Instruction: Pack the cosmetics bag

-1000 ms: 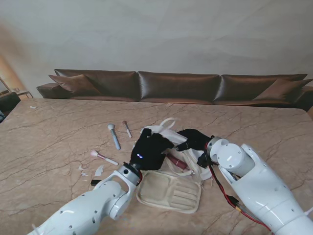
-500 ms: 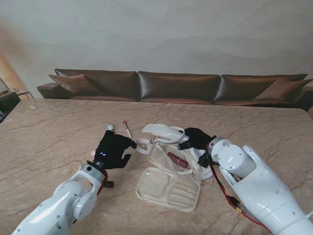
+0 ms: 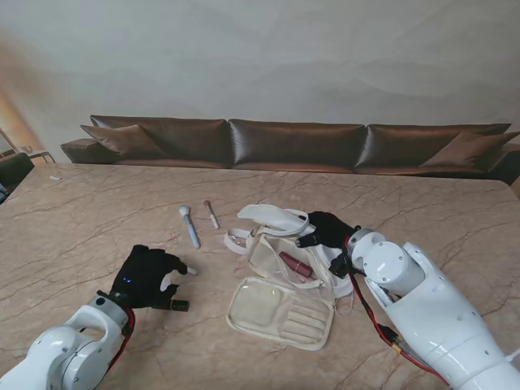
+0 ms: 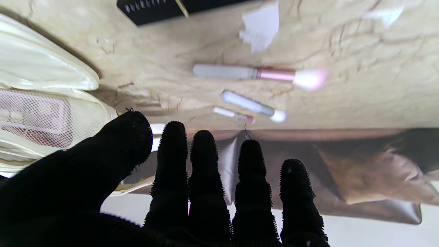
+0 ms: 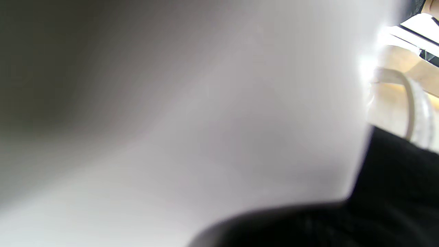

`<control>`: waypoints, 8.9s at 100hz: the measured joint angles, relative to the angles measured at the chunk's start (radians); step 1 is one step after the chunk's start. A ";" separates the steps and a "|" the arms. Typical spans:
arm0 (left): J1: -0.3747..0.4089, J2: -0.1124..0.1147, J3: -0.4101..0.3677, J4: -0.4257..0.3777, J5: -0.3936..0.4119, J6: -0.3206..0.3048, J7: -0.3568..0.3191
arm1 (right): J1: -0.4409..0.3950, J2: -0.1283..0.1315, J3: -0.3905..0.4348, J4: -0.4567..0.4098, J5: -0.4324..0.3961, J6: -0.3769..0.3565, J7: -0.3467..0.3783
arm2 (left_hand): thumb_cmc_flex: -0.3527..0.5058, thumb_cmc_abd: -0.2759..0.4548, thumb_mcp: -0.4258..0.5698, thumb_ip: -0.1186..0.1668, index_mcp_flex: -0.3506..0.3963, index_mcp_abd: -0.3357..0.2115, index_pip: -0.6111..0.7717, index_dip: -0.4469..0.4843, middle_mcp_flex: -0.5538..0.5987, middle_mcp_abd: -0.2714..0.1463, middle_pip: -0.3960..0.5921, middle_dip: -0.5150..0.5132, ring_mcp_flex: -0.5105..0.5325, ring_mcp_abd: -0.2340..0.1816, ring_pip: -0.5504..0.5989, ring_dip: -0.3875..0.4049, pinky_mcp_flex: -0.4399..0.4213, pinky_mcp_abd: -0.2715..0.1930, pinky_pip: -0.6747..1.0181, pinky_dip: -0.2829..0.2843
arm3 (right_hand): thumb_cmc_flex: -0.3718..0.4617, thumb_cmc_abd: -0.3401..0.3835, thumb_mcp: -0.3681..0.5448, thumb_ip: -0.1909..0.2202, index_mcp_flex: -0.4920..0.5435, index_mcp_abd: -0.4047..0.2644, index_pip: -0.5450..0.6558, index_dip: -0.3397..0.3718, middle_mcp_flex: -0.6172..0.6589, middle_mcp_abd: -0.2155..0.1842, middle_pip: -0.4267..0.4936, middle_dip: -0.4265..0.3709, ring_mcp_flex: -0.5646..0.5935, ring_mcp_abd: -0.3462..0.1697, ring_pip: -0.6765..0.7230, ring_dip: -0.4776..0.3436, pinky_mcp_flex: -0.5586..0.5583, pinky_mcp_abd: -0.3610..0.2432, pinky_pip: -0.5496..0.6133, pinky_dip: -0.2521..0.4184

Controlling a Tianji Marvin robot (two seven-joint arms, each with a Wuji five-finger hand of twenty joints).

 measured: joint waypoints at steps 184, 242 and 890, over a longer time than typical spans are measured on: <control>-0.084 0.024 0.109 0.282 0.113 0.048 0.305 | 0.040 -0.003 -0.046 0.046 0.030 -0.012 0.010 | 0.100 -0.356 0.078 -0.145 0.134 -0.267 0.446 0.124 0.580 -0.128 -0.198 0.238 0.406 -0.051 0.204 0.112 0.173 -0.027 0.175 0.031 | 0.000 0.000 0.000 0.001 0.000 0.000 0.000 0.001 0.000 0.000 0.001 0.000 0.008 0.000 0.025 0.011 0.005 0.000 0.001 0.001; -0.183 0.004 0.319 0.096 0.064 0.138 0.393 | 0.055 -0.005 -0.080 0.049 0.047 -0.011 0.008 | 0.100 -0.366 0.070 -0.146 0.144 -0.267 0.450 0.124 0.602 -0.114 -0.198 0.239 0.421 -0.051 0.204 0.136 0.180 -0.027 0.187 0.025 | 0.000 0.000 0.000 0.001 0.000 0.000 0.000 0.001 0.000 0.000 0.001 0.000 0.012 0.000 0.034 0.014 0.008 0.000 0.001 0.001; -0.344 -0.337 0.761 0.477 -0.466 0.408 0.879 | -0.003 -0.080 -0.088 -0.049 0.118 0.170 -0.188 | 0.305 0.078 -0.273 -0.066 0.050 -0.059 0.435 0.043 0.336 0.045 0.123 0.212 0.320 0.091 0.370 0.151 0.189 0.091 0.291 0.108 | 0.000 0.000 0.000 0.000 -0.001 0.010 0.000 0.029 0.001 0.005 0.001 0.008 0.012 0.000 0.026 0.001 0.043 0.001 0.001 -0.002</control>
